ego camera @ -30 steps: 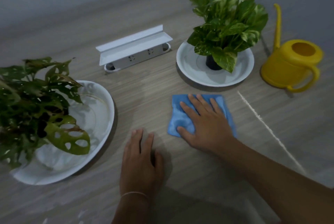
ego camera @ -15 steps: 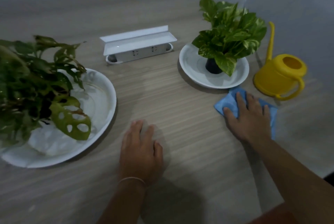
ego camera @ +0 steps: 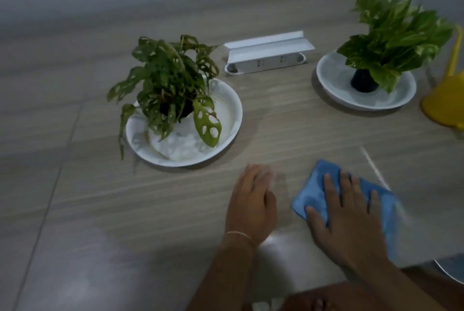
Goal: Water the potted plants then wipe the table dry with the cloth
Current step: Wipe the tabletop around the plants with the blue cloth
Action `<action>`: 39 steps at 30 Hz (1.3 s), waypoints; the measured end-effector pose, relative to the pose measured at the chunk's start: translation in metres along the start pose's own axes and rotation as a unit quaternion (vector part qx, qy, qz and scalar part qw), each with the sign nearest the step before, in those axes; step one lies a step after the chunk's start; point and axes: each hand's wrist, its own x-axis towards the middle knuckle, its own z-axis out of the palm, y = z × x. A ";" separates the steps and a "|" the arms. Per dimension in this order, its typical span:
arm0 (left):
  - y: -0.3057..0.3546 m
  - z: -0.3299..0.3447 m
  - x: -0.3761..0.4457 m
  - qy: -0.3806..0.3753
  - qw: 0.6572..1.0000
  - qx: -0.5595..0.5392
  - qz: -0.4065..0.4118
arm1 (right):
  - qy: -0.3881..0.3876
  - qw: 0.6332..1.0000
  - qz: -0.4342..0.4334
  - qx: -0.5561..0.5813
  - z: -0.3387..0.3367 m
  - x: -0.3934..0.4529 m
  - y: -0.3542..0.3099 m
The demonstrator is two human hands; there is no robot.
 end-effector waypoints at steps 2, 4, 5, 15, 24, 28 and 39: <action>-0.004 -0.029 -0.032 0.036 0.998 -0.055 -0.021 | -0.007 0.999 -0.046 -0.007 0.002 -0.025 -0.031; -0.018 -0.066 -0.062 0.094 0.994 -0.055 -0.022 | -0.007 0.995 -0.095 0.000 0.006 -0.042 -0.063; -0.032 -0.085 -0.074 0.108 0.993 -0.037 -0.030 | -0.007 0.993 -0.118 0.000 0.008 -0.049 -0.080; -0.174 -0.234 -0.139 0.141 0.953 0.151 -0.220 | -0.048 0.944 -0.327 0.020 0.017 -0.094 -0.256; -0.185 -0.239 -0.169 0.221 0.922 0.094 -0.304 | -0.060 0.892 -0.447 0.014 0.027 -0.110 -0.369; -0.184 -0.247 -0.167 0.250 0.913 0.043 -0.321 | -0.058 0.886 -0.459 0.010 0.029 -0.104 -0.382; -0.168 -0.219 -0.162 0.155 0.955 0.122 -0.223 | -0.056 0.898 -0.424 0.106 0.026 -0.080 -0.254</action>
